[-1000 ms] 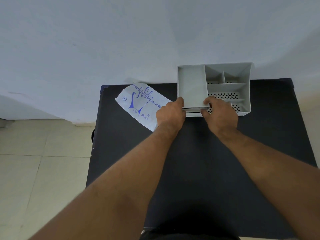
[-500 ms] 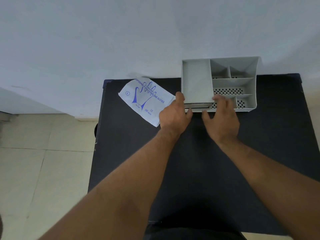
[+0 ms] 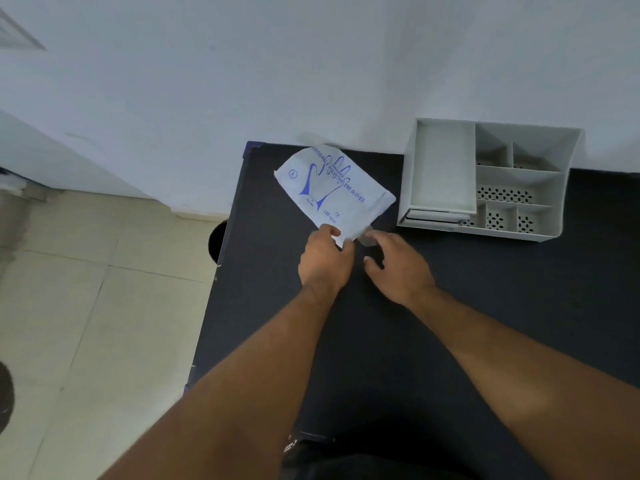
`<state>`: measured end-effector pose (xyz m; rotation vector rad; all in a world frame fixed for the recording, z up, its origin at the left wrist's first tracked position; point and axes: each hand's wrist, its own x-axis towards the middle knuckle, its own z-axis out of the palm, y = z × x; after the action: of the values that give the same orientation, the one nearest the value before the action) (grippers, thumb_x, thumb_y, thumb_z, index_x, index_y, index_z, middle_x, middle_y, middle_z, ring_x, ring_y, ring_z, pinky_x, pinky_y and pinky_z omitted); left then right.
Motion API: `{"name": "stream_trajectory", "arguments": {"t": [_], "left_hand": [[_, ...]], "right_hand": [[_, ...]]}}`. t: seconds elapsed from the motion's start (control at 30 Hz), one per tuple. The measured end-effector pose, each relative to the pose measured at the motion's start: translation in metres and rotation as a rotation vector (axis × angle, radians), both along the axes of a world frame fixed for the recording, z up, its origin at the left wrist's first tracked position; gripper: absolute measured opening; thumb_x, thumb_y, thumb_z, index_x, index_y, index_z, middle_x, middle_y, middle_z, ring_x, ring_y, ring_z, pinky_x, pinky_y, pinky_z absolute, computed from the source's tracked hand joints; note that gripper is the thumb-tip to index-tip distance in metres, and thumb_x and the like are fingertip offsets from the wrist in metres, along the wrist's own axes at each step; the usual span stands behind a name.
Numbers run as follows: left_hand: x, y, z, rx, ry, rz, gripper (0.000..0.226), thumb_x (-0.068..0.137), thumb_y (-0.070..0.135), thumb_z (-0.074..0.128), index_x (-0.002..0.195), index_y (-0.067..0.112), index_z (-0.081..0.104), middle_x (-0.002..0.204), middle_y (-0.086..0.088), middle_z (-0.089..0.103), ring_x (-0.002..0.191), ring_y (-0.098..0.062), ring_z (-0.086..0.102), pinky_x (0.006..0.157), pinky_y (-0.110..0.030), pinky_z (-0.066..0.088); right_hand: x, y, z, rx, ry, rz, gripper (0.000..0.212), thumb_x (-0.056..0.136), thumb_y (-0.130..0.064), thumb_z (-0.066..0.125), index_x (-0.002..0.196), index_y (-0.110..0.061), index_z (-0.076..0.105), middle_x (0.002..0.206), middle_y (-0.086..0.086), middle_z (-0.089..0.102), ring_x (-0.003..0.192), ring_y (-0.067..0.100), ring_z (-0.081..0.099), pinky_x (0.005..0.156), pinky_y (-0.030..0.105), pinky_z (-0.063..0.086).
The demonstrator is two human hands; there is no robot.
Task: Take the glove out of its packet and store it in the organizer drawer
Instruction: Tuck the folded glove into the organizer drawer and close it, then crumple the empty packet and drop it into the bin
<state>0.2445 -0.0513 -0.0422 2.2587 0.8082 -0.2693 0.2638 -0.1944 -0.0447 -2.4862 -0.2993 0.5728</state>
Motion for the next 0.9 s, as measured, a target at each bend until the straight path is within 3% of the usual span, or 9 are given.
{"name": "stream_trajectory", "arguments": {"t": [0.23, 0.33, 0.4, 0.47, 0.63, 0.7, 0.77, 0.83, 0.9], "left_hand": [[0.019, 0.062, -0.007, -0.119, -0.059, 0.196, 0.042, 0.092, 0.039, 0.063, 0.128, 0.021, 0.053, 0.132, 0.0, 0.049, 0.089, -0.014, 0.057, 0.074, -0.033, 0.05], [0.031, 0.084, -0.012, -0.156, -0.052, 0.209, 0.048, 0.092, 0.039, 0.064, 0.133, 0.02, 0.048, 0.141, 0.001, 0.042, 0.089, -0.014, 0.054, 0.074, -0.03, 0.044], [0.039, 0.094, -0.017, -0.2, -0.082, 0.218, 0.052, 0.09, 0.035, 0.068, 0.135, 0.021, 0.045, 0.14, 0.0, 0.045, 0.097, -0.015, 0.058, 0.079, -0.032, 0.05], [0.05, 0.104, -0.023, -0.333, -0.14, 0.308, 0.062, 0.089, 0.024, 0.071, 0.141, 0.022, 0.037, 0.133, -0.002, 0.055, 0.105, -0.017, 0.063, 0.084, -0.036, 0.058], [0.073, 0.11, -0.024, -0.623, -0.09, 0.534, 0.086, 0.09, 0.011, 0.069, 0.155, 0.028, 0.016, 0.112, -0.003, 0.068, 0.095, -0.021, 0.071, 0.076, -0.036, 0.062], [0.075, 0.113, -0.025, -0.566, -0.052, 0.51, 0.07, 0.089, 0.012, 0.067, 0.148, 0.022, 0.032, 0.113, -0.001, 0.065, 0.096, -0.021, 0.07, 0.076, -0.037, 0.062], [0.07, 0.118, -0.028, -0.498, -0.037, 0.448, 0.036, 0.088, 0.016, 0.065, 0.123, 0.019, 0.055, 0.108, -0.001, 0.069, 0.092, -0.019, 0.07, 0.073, -0.035, 0.062], [0.064, 0.121, -0.029, -0.467, -0.018, 0.398, 0.008, 0.09, 0.021, 0.062, 0.097, 0.019, 0.063, 0.095, 0.0, 0.072, 0.08, -0.016, 0.071, 0.066, -0.03, 0.061], [0.059, 0.126, -0.029, -0.468, 0.002, 0.386, 0.007, 0.092, 0.026, 0.06, 0.087, 0.021, 0.062, 0.087, 0.002, 0.073, 0.075, -0.016, 0.073, 0.065, -0.03, 0.062]], "right_hand": [[0.025, 0.061, -0.013, -0.199, -0.015, 0.172, 0.066, 0.094, -0.034, 0.058, 0.153, -0.027, 0.03, 0.158, 0.007, 0.03, 0.139, 0.029, 0.035, 0.106, 0.044, 0.043], [0.033, 0.077, -0.022, -0.329, -0.014, 0.254, 0.063, 0.093, -0.038, 0.057, 0.151, -0.027, 0.034, 0.155, 0.006, 0.032, 0.135, 0.028, 0.037, 0.102, 0.043, 0.045], [0.034, 0.084, -0.027, -0.373, -0.058, 0.277, 0.058, 0.093, -0.038, 0.058, 0.146, -0.026, 0.042, 0.149, 0.006, 0.038, 0.128, 0.028, 0.041, 0.096, 0.041, 0.049], [0.035, 0.091, -0.032, -0.383, -0.117, 0.282, 0.055, 0.092, -0.036, 0.06, 0.143, -0.024, 0.045, 0.137, 0.006, 0.048, 0.118, 0.026, 0.049, 0.088, 0.038, 0.053], [0.034, 0.106, -0.038, -0.359, -0.124, 0.32, 0.068, 0.091, -0.038, 0.061, 0.15, -0.025, 0.032, 0.11, 0.003, 0.062, 0.101, 0.021, 0.056, 0.082, 0.037, 0.054], [0.033, 0.108, -0.038, -0.298, -0.029, 0.304, 0.067, 0.09, -0.043, 0.061, 0.15, -0.026, 0.034, 0.112, 0.001, 0.064, 0.104, 0.021, 0.059, 0.086, 0.037, 0.053], [0.031, 0.11, -0.036, -0.182, 0.059, 0.209, 0.062, 0.09, -0.048, 0.06, 0.145, -0.03, 0.04, 0.113, -0.003, 0.064, 0.105, 0.018, 0.06, 0.089, 0.037, 0.053], [0.03, 0.11, -0.034, -0.053, 0.017, 0.04, 0.056, 0.088, -0.051, 0.061, 0.138, -0.032, 0.045, 0.114, -0.004, 0.06, 0.105, 0.016, 0.06, 0.088, 0.038, 0.054], [0.032, 0.113, -0.031, 0.025, -0.083, -0.158, 0.057, 0.087, -0.048, 0.065, 0.136, -0.03, 0.045, 0.123, 0.0, 0.056, 0.11, 0.018, 0.058, 0.086, 0.039, 0.056]]}}
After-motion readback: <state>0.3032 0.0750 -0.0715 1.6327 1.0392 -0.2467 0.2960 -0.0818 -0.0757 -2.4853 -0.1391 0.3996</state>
